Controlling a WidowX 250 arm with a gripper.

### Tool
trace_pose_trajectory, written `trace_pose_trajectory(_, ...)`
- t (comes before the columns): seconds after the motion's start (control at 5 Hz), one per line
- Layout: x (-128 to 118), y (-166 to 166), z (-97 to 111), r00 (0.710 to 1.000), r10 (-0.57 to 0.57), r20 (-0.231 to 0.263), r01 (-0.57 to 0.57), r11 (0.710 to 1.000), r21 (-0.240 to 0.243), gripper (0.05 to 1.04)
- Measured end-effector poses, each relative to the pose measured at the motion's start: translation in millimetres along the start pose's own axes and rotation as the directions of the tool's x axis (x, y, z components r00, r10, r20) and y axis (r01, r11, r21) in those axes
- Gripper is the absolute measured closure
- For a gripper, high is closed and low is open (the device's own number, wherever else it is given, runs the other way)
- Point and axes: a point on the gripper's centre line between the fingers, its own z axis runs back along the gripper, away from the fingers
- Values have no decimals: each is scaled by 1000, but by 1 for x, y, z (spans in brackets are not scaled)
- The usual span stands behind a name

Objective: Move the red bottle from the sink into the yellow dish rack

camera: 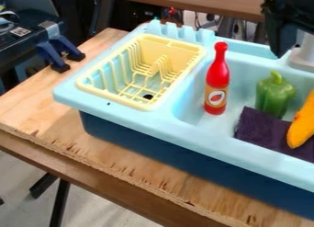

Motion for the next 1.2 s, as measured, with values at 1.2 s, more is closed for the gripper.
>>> trace_pose_trajectory(1.2, -3, 60, 12, 998, 70, 1, -70, 992, 102, 83)
